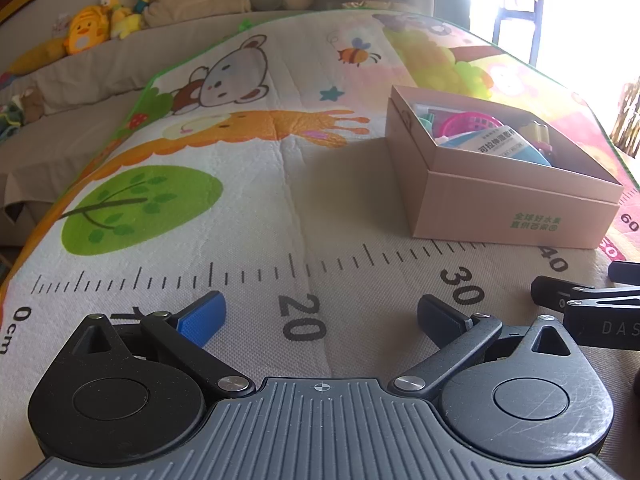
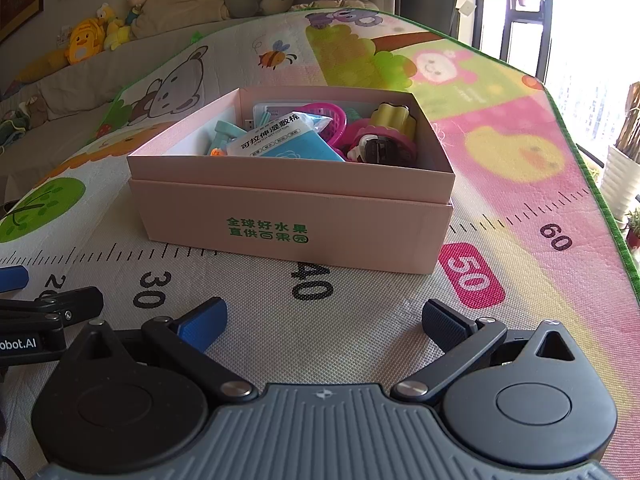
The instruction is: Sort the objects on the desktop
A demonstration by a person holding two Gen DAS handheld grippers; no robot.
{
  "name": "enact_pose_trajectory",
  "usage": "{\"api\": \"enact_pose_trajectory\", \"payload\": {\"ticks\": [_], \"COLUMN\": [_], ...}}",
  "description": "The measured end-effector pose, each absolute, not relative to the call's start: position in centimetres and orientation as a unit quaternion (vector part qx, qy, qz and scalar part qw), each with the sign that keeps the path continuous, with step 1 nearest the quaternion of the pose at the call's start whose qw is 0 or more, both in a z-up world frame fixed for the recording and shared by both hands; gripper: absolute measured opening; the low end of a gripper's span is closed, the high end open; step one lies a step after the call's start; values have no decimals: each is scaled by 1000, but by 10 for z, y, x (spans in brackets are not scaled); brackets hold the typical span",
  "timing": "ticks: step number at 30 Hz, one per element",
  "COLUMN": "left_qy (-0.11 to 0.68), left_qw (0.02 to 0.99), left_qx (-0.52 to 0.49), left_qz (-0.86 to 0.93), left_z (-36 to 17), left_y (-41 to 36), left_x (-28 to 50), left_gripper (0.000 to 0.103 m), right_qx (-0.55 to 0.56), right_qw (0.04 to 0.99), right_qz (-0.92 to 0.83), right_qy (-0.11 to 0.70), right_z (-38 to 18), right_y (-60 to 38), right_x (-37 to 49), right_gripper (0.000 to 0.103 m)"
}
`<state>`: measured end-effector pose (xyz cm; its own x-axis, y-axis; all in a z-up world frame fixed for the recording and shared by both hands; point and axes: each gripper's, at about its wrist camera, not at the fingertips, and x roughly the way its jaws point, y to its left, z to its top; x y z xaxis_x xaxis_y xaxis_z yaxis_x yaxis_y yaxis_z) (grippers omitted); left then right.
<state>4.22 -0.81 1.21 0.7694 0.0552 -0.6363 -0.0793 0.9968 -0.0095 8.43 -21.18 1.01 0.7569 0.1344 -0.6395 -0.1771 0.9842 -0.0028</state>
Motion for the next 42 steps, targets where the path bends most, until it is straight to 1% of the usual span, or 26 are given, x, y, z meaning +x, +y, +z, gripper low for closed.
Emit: {"api": "enact_pose_trajectory", "payload": {"ticks": [42], "left_qy": [343], "left_qw": [939], "left_qx": [-15], "left_qz": [25], "left_z": [14], "left_y": [-6], "left_x": [41], "left_gripper": [103], "right_qx": [-32], "right_qw": [937], "right_qz": [83], "right_qy": [338], "right_z": [10], "right_y": [-212], "right_x": [84], "right_gripper": [103]}}
